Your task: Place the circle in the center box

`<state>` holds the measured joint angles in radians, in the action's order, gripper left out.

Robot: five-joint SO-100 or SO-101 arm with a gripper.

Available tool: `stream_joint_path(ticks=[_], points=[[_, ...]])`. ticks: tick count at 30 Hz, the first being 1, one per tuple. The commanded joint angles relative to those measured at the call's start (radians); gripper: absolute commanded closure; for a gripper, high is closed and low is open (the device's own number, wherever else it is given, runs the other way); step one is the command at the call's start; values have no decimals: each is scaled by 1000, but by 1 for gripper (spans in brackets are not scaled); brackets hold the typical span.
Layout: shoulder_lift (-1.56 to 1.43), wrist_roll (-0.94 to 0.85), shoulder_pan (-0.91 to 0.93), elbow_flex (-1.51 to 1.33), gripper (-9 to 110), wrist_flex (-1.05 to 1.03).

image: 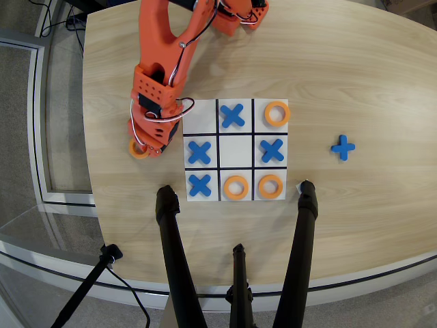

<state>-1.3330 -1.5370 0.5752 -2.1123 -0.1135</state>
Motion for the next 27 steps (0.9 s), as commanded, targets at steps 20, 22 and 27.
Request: stream_joint_path(ticks=[20, 22, 27], points=[[-474, 152, -101, -172, 102, -176], [-517, 179, -107, -115, 102, -232], [-635, 209, -146, -31, 102, -388]])
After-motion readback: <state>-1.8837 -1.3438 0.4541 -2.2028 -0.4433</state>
